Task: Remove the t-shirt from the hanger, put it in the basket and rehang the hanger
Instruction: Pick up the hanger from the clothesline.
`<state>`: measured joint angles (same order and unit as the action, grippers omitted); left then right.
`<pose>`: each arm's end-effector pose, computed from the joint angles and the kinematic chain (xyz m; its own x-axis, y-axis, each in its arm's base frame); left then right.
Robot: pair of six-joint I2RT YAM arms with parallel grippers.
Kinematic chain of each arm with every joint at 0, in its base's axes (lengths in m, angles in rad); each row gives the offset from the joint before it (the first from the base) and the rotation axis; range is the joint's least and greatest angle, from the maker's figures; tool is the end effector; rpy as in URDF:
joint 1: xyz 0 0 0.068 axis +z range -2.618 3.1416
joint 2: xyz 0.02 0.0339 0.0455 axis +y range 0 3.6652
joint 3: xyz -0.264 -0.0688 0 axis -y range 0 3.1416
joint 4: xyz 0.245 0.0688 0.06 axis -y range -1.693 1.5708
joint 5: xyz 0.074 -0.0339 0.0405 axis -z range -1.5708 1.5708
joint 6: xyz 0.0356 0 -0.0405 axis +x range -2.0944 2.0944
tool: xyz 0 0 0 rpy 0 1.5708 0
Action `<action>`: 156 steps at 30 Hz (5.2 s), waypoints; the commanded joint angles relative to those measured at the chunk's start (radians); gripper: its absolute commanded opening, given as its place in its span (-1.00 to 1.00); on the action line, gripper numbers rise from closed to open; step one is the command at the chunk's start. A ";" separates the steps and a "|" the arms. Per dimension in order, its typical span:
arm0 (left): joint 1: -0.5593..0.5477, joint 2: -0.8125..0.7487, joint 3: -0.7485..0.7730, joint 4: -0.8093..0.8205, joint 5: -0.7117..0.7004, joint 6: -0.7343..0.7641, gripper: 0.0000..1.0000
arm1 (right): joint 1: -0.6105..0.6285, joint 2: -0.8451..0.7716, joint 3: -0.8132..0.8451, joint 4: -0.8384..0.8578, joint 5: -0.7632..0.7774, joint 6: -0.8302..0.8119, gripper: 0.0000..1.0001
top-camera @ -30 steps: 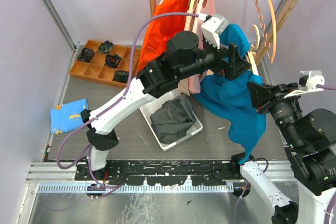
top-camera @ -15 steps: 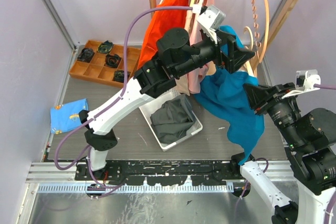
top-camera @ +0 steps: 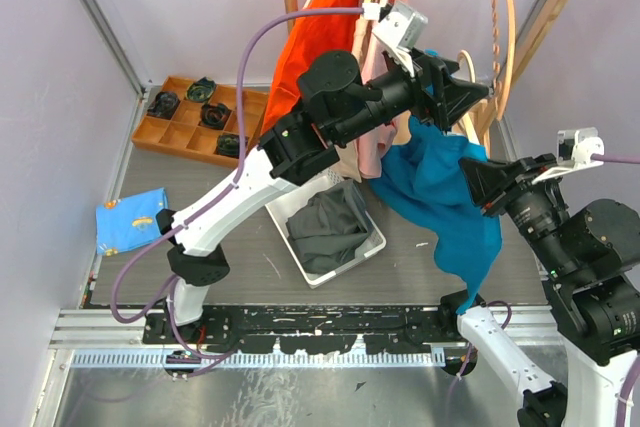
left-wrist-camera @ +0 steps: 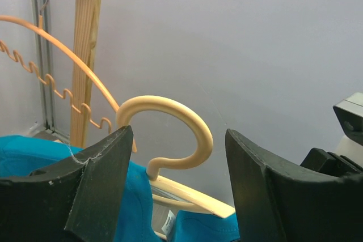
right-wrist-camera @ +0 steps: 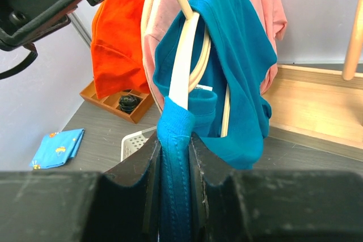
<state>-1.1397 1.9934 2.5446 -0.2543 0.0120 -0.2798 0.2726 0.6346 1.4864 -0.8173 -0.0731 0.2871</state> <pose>0.1711 -0.3730 0.5658 -0.1347 -0.3680 -0.9200 0.9115 0.3182 -0.2607 0.0311 0.0114 0.4977 -0.0641 0.2753 -0.9592 -0.3344 0.8997 0.2806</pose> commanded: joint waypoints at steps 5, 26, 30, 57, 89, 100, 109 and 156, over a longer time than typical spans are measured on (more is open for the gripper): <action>0.002 0.021 0.013 0.024 0.025 -0.052 0.28 | -0.004 0.024 0.010 0.095 -0.023 -0.003 -0.99; 0.003 -0.008 -0.001 0.012 -0.203 -0.068 -1.00 | -0.003 0.054 0.067 -0.078 -0.024 0.005 -0.12; 0.003 -0.005 0.012 0.012 -0.263 -0.052 -1.00 | -0.003 0.026 0.081 -0.145 -0.010 0.023 0.00; -0.006 0.024 0.082 0.075 -0.451 -0.015 -1.00 | -0.009 -0.021 0.043 -0.298 -0.195 0.056 -0.08; -0.134 0.021 -0.005 0.212 -0.675 0.251 -1.00 | -0.009 0.157 0.030 0.156 -0.216 0.577 -0.15; -0.148 0.021 -0.014 0.242 -0.696 0.281 -1.00 | -0.009 0.125 -0.042 0.230 -0.260 0.624 -0.21; -0.152 0.038 0.001 0.255 -0.704 0.293 -1.00 | -0.009 0.122 -0.072 0.259 -0.276 0.643 -0.24; -0.167 0.001 -0.058 0.322 -0.753 0.373 -0.33 | -0.009 0.131 -0.136 0.359 -0.307 0.660 -0.99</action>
<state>-1.3018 2.0674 2.5309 0.0063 -0.7242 0.0826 0.2604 0.7849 1.3384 -0.5350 -0.3576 0.9642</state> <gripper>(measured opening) 0.215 0.106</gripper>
